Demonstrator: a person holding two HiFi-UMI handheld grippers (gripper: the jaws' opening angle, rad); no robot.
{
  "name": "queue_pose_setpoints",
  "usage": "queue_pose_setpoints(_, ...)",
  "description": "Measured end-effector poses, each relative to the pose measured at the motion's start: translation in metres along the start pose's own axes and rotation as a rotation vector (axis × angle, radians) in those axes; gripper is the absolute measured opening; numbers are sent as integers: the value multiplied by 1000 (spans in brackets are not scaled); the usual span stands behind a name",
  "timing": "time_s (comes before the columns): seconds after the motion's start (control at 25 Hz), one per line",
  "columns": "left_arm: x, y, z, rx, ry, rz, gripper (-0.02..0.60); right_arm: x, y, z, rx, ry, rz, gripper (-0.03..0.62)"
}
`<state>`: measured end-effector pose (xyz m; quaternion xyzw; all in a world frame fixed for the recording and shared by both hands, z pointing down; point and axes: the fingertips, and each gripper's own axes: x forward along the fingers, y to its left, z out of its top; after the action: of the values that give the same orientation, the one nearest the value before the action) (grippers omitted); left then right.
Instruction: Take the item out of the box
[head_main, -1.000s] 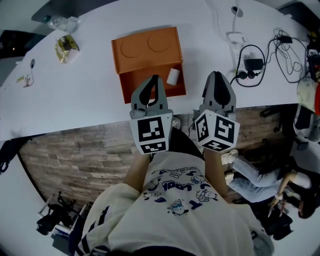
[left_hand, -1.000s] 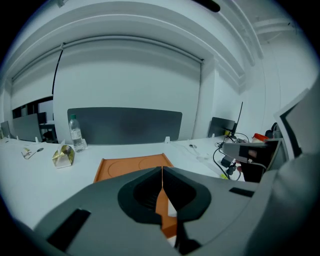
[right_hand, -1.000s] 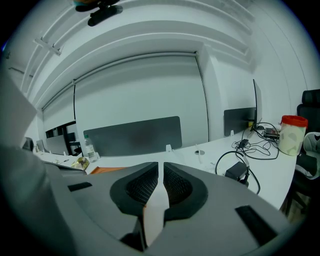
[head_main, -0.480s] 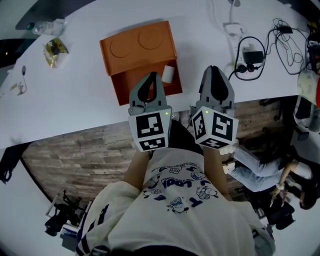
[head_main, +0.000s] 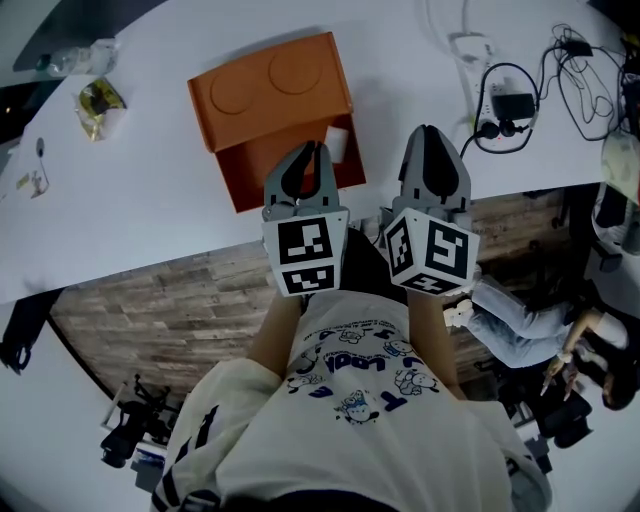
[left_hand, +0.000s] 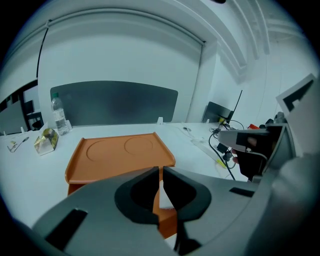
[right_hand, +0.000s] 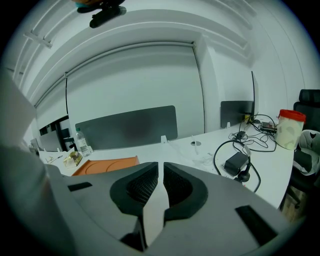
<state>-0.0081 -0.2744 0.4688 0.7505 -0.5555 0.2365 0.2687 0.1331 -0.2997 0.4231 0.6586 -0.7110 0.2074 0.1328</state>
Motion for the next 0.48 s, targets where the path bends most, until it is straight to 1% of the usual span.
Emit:
queue_pose_setpoints(0.36,11,-1,-7,11,49,-22,22,9,-3,-10,10,32,-18,49)
queue_pose_setpoints(0.4,13,-1,-8,12,54,-25,28,10,-4,-12,11,36,-21,49)
queue_pose_setpoints(0.48,16,-2,-10,10,66,-29,68,12,-5,-14,14,40,-27,49)
